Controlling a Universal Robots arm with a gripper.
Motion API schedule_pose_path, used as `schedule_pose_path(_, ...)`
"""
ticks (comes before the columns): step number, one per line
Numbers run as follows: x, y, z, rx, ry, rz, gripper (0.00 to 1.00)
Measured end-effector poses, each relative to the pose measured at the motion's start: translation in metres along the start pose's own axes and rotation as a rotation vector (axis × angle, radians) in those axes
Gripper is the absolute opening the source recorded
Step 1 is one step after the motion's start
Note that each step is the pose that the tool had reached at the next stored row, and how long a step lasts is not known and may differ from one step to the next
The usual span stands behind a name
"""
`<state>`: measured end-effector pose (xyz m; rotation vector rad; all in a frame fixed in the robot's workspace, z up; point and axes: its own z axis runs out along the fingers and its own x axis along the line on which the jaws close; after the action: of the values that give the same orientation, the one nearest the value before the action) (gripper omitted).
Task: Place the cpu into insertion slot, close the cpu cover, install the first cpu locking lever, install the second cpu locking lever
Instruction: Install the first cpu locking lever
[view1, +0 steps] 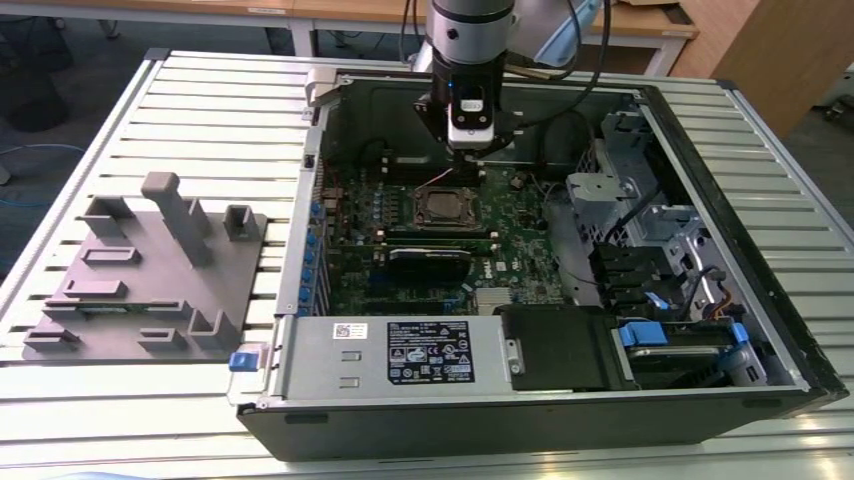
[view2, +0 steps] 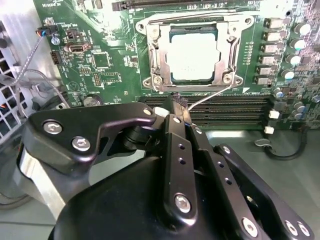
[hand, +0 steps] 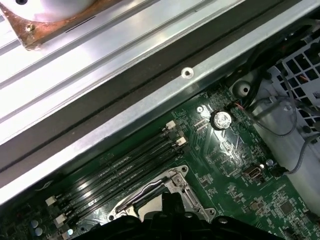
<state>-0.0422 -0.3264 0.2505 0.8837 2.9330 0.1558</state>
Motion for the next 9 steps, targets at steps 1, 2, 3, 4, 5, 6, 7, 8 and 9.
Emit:
schedule_pose_path(1,0.0001,-0.0007,0.0000,-0.0002,0.0006,-0.006,0.11)
schedule_pose_path(2,0.0001,-0.0015,0.0001,-0.0008,0.0012,-0.011,0.11)
schedule_pose_path(3,0.0003,-0.0022,0.0003,-0.0022,0.0021,-0.014,0.11)
schedule_pose_path(4,0.0003,-0.0030,0.0004,-0.0045,0.0039,-0.017,0.11)
schedule_pose_path(5,0.0003,-0.0036,0.0005,-0.0080,0.0063,-0.019,0.11)
schedule_pose_path(6,0.0004,-0.0041,0.0005,-0.0137,0.0101,-0.021,0.11)
schedule_pose_path(7,0.0005,-0.0044,0.0006,-0.0220,0.0155,-0.022,0.11)
schedule_pose_path(8,0.0005,-0.0047,0.0006,-0.0307,0.0211,-0.022,0.11)
schedule_pose_path(9,0.0005,-0.0052,0.0006,-0.0364,0.0248,-0.023,0.11)
